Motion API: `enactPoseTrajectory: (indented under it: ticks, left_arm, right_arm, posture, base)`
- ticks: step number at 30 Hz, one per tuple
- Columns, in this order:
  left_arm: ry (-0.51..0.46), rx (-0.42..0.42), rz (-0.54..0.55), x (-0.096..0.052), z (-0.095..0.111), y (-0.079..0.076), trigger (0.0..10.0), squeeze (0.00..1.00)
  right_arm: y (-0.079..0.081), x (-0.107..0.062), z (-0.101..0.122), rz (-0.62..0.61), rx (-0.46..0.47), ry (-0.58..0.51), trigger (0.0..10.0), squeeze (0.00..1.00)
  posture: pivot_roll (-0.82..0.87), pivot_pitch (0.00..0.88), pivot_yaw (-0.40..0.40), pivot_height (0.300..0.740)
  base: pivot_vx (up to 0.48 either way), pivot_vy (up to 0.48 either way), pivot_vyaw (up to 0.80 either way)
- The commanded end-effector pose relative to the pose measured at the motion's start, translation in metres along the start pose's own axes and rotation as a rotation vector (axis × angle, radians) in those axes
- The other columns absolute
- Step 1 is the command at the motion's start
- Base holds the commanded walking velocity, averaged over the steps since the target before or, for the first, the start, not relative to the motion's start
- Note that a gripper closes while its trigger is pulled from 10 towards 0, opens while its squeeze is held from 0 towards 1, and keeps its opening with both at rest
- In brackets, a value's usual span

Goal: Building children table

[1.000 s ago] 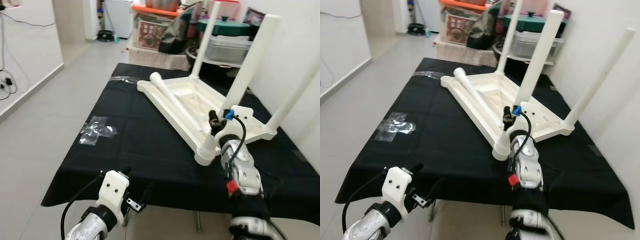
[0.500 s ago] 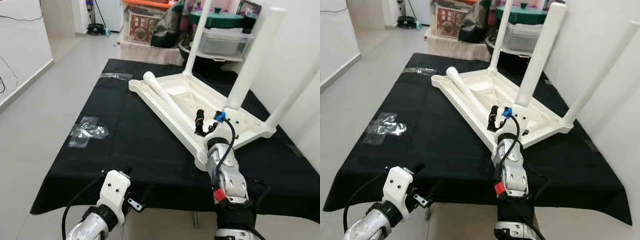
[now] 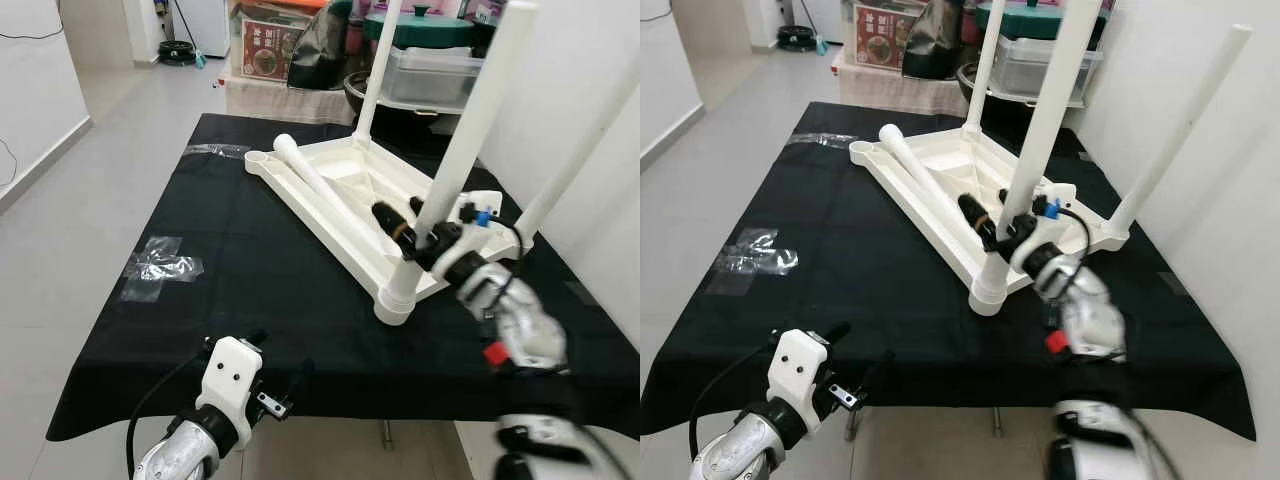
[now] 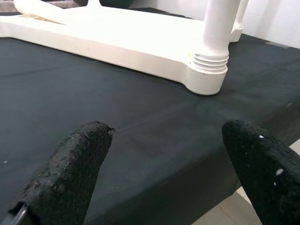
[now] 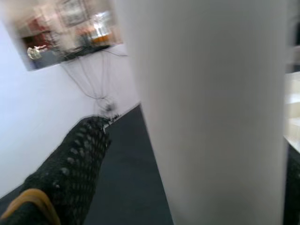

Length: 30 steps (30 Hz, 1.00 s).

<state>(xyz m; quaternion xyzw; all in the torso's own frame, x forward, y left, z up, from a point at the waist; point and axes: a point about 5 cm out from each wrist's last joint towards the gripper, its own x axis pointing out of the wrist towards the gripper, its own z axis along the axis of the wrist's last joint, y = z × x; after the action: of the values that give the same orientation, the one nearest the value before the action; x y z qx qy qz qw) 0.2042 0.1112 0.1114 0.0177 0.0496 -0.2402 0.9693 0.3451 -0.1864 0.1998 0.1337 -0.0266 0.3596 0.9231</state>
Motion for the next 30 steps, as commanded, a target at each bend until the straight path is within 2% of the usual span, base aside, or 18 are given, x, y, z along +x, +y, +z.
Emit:
enactPoseTrajectory:
  ticks: [1,2,5,7,9,12,13,15,16,17,18,22,23,24,27,29,30]
  left_arm:
    - [0.011,-0.017,0.002,0.0,-0.004,-0.001,10.0,0.0]
    - [0.011,-0.017,0.002,0.0,-0.004,-0.001,10.0,0.0]
    - [0.011,-0.017,0.002,0.0,-0.004,-0.001,10.0,0.0]
    - [0.01,-0.017,0.003,0.0,-0.003,-0.001,10.0,0.0]
    - [0.011,-0.016,0.004,-0.001,-0.003,-0.001,10.0,0.0]
    - [0.011,-0.016,0.004,-0.001,-0.003,-0.001,10.0,0.0]
    - [0.011,-0.017,0.004,-0.001,-0.003,-0.001,10.0,0.0]
    - [0.011,-0.017,0.004,-0.001,-0.003,-0.001,10.0,0.0]
    - [0.012,-0.017,0.005,-0.001,-0.003,-0.001,10.0,0.0]
    - [0.012,-0.017,0.005,-0.002,-0.003,-0.001,10.0,0.0]
    - [0.012,-0.017,0.004,-0.002,-0.003,-0.002,10.0,0.0]
    - [0.013,-0.018,0.004,-0.002,-0.004,-0.002,10.0,0.0]
    - [0.014,-0.018,0.002,-0.003,-0.004,-0.002,10.0,0.0]
    - [0.014,-0.018,0.002,-0.003,-0.005,-0.002,10.0,0.0]
    - [0.014,-0.018,0.002,-0.003,-0.005,-0.002,10.0,0.0]
    - [0.015,-0.017,0.0,-0.003,-0.005,-0.002,10.0,0.0]
    - [0.016,-0.017,-0.001,-0.003,-0.005,-0.001,10.0,0.0]
  right_arm:
    - [0.021,0.009,-0.006,0.297,0.022,0.079,10.0,0.0]
    - [0.025,0.009,-0.007,0.376,0.007,0.112,10.0,0.0]
    - [0.025,0.009,-0.007,0.376,0.007,0.112,10.0,0.0]
    - [0.032,0.019,-0.008,0.505,0.022,0.142,10.0,0.0]
    - [0.036,0.032,-0.008,0.554,0.02,0.141,10.0,0.0]
    - [0.037,0.037,-0.009,0.56,0.01,0.137,10.0,0.0]
    - [0.038,0.041,-0.009,0.541,0.001,0.132,9.1,0.0]
    - [0.038,0.041,-0.009,0.541,0.001,0.132,9.1,0.0]
    - [0.038,0.045,-0.01,0.53,-0.009,0.128,0.9,0.0]
    - [0.038,0.047,-0.011,0.519,-0.011,0.119,0.0,0.0]
    - [0.039,0.048,-0.012,0.475,-0.039,0.104,0.0,0.0]
    - [0.038,0.048,-0.013,0.444,-0.054,0.095,0.0,0.0]
    - [0.035,0.047,-0.014,0.293,-0.076,0.051,0.0,0.0]
    - [0.034,0.046,-0.014,0.246,-0.079,0.037,0.0,0.0]
    - [0.033,0.046,-0.014,0.222,-0.083,0.026,0.0,0.0]
    - [0.02,0.045,-0.013,-0.069,-0.094,-0.005,0.0,0.0]
    - [0.008,0.039,-0.014,-0.332,-0.096,-0.019,0.0,0.0]
  posture:
    - [0.13,0.014,-0.144,0.74]
    - [0.13,0.014,-0.144,0.74]
    - [0.13,0.014,-0.144,0.74]
    - [0.15,0.016,-0.146,0.74]
    - [0.15,0.018,-0.146,0.74]
    - [0.15,0.021,-0.145,0.74]
    - [0.15,0.02,-0.146,0.74]
    - [0.15,0.02,-0.146,0.74]
    - [0.16,0.021,-0.146,0.74]
    - [0.16,0.021,-0.146,0.74]
    - [0.15,0.016,-0.148,0.74]
    - [0.15,0.017,-0.145,0.74]
    - [0.15,0.008,-0.147,0.74]
    - [0.15,0.008,-0.147,0.74]
    - [0.15,0.008,-0.147,0.74]
    - [0.14,0.003,-0.142,0.74]
    - [0.13,0.0,-0.133,0.74]
  base:
    - [0.0,0.0,0.0]
    - [0.0,0.0,0.0]
    - [0.0,0.0,0.0]
    - [0.0,0.0,0.0]
    - [0.0,0.0,0.0]
    - [0.0,0.0,0.0]
    - [0.0,0.0,0.0]
    - [0.0,0.0,0.0]
    - [0.0,0.0,0.0]
    - [0.0,0.0,0.0]
    - [0.0,0.0,0.0]
    - [0.0,0.0,0.0]
    - [0.0,0.0,0.0]
    - [0.0,0.0,0.0]
    - [0.0,0.0,0.0]
    - [0.0,0.0,0.0]
    - [0.0,0.0,0.0]
